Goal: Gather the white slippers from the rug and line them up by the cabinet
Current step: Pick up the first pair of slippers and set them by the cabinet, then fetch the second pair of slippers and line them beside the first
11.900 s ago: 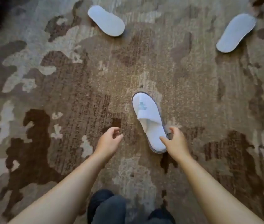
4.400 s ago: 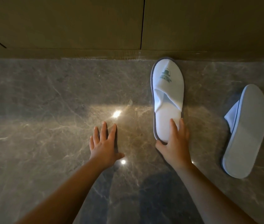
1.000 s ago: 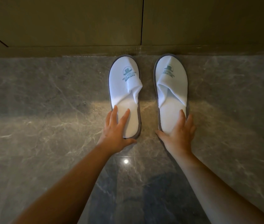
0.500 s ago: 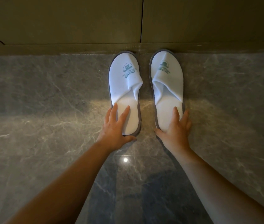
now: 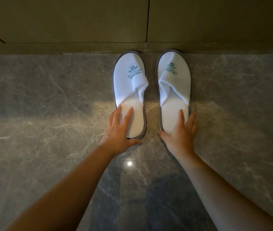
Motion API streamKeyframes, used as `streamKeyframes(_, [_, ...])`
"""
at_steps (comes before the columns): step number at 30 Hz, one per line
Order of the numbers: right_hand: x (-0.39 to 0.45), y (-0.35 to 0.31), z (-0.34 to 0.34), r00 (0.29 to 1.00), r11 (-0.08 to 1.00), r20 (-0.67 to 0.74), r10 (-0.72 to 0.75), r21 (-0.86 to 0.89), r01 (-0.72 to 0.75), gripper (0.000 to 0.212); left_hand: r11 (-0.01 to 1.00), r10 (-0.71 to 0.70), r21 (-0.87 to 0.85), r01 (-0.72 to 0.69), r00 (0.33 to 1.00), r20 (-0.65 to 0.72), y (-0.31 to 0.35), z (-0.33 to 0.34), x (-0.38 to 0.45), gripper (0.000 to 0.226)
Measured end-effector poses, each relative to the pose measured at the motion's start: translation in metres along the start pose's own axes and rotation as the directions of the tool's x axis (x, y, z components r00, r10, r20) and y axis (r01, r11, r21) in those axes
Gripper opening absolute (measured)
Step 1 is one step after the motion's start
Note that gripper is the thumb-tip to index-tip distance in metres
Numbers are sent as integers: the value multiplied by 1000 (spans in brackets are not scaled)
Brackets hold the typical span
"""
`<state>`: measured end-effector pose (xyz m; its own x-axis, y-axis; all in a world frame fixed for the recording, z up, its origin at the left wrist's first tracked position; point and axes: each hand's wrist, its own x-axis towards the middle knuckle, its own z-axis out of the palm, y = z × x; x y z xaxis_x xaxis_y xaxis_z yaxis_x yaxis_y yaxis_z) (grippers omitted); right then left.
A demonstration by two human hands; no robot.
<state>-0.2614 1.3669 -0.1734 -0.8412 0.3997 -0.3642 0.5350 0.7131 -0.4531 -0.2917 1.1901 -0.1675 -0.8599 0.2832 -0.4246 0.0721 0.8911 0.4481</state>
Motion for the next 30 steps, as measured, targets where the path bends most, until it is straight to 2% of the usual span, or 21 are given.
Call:
streamKeyframes(4, [-4, -7, -13, 998, 998, -38, -56, -23, 55, 88, 1000, -4, 14, 4, 999, -36, 4, -10, -10, 102])
streamKeyframes(9, [-43, -48, -83, 974, 974, -34, -223, 32, 224, 50, 995, -59, -87, 57, 998, -22, 31, -74, -66, 70])
streamKeyframes(13, [-115, -118, -172, 888, 898, 136, -438, 107, 427, 29, 958, -90, -275, 77, 995, -33, 74, -170, -156, 49])
streamKeyframes(19, [-240, -258, -326, 774, 823, 292, -562, 286, 490, 16, 906, -223, -387, 170, 970, -97, 138, -350, -318, 41])
streamKeyframes(22, [-305, -326, -393, 699, 778, 352, -622, 381, 500, 11, 870, -324, -438, 228, 933, -158, 163, -428, -400, 43])
streamKeyframes(25, [-364, -376, -441, 586, 747, 464, -665, 439, 500, 12, 815, -445, -504, 287, 866, -228, 183, -484, -476, 42])
streamKeyframes(30, [-455, -443, -481, 432, 685, 536, -725, 496, 533, 23, 714, -612, -611, 341, 727, -310, 195, -530, -578, 41])
